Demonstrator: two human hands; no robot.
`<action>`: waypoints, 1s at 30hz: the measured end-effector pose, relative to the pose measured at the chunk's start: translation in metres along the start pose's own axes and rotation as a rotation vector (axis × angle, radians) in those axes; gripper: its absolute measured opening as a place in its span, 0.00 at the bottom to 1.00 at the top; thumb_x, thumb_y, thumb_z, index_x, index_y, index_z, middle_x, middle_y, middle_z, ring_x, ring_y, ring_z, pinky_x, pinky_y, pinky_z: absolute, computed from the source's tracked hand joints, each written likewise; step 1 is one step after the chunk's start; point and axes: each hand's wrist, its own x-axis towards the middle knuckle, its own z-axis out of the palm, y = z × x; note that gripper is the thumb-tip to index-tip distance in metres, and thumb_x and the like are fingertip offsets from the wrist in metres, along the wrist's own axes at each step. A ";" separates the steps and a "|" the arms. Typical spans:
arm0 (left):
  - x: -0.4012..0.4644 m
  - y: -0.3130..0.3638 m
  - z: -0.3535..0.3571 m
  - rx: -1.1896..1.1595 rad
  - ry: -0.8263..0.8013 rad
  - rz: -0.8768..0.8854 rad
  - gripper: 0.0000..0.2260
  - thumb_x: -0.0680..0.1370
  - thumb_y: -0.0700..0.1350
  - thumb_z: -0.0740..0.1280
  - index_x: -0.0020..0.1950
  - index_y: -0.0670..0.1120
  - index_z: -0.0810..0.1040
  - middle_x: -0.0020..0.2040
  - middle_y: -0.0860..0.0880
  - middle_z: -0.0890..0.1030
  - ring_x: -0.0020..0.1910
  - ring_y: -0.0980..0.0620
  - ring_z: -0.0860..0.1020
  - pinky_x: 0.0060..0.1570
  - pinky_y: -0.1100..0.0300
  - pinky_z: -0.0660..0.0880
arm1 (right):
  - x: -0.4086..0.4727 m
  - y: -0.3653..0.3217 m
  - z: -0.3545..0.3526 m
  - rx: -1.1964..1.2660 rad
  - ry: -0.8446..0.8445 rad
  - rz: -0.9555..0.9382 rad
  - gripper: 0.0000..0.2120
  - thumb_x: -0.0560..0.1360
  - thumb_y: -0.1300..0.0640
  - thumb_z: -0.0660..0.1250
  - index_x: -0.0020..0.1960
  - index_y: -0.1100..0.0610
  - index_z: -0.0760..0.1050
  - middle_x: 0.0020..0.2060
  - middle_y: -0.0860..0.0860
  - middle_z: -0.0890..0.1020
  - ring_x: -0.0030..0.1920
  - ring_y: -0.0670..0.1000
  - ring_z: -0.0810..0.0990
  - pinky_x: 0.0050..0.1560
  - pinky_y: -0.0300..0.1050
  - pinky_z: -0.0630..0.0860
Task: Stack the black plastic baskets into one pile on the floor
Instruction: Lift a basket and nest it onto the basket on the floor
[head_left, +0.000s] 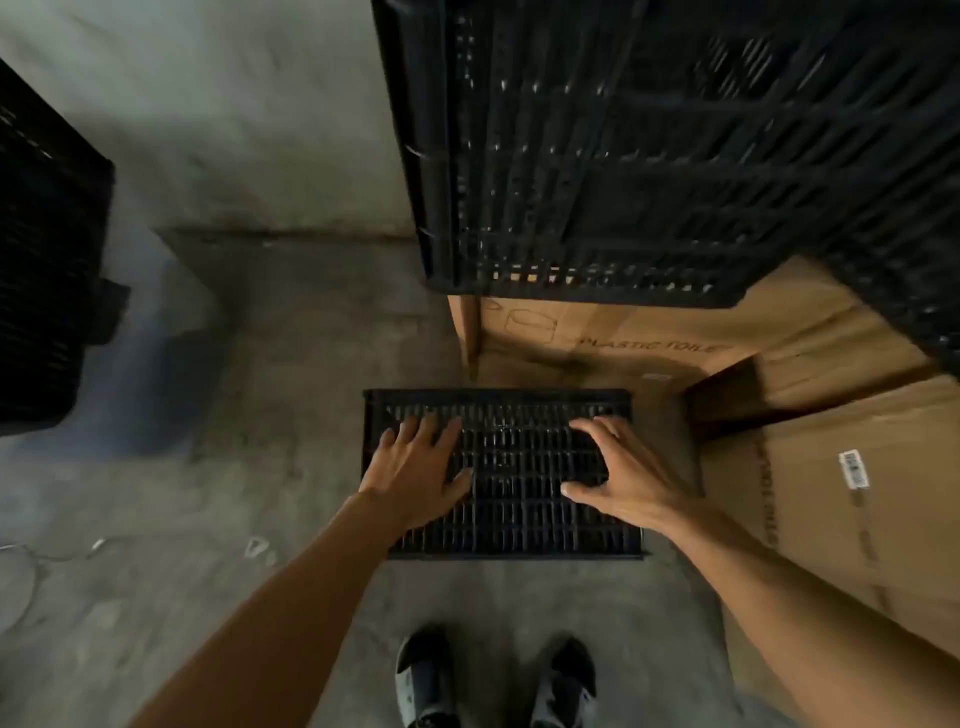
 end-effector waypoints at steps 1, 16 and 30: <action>0.014 -0.004 0.010 0.012 0.007 0.022 0.34 0.77 0.66 0.52 0.79 0.49 0.57 0.74 0.43 0.65 0.70 0.40 0.66 0.67 0.44 0.66 | 0.014 0.007 0.008 -0.013 0.018 -0.020 0.41 0.70 0.34 0.70 0.76 0.46 0.59 0.75 0.51 0.61 0.73 0.54 0.63 0.69 0.53 0.67; 0.133 -0.060 0.092 0.207 -0.139 0.146 0.52 0.67 0.76 0.62 0.76 0.60 0.30 0.76 0.38 0.53 0.74 0.35 0.55 0.71 0.32 0.51 | 0.131 0.067 0.067 -0.364 -0.002 0.002 0.53 0.62 0.26 0.70 0.76 0.29 0.40 0.66 0.56 0.59 0.68 0.61 0.57 0.71 0.63 0.55; 0.056 -0.075 0.081 0.106 -0.365 0.575 0.54 0.72 0.47 0.76 0.71 0.75 0.34 0.73 0.40 0.69 0.35 0.59 0.75 0.52 0.54 0.76 | 0.021 0.070 0.078 -0.294 -0.153 -0.174 0.41 0.74 0.39 0.67 0.67 0.18 0.36 0.36 0.41 0.66 0.31 0.43 0.66 0.30 0.39 0.69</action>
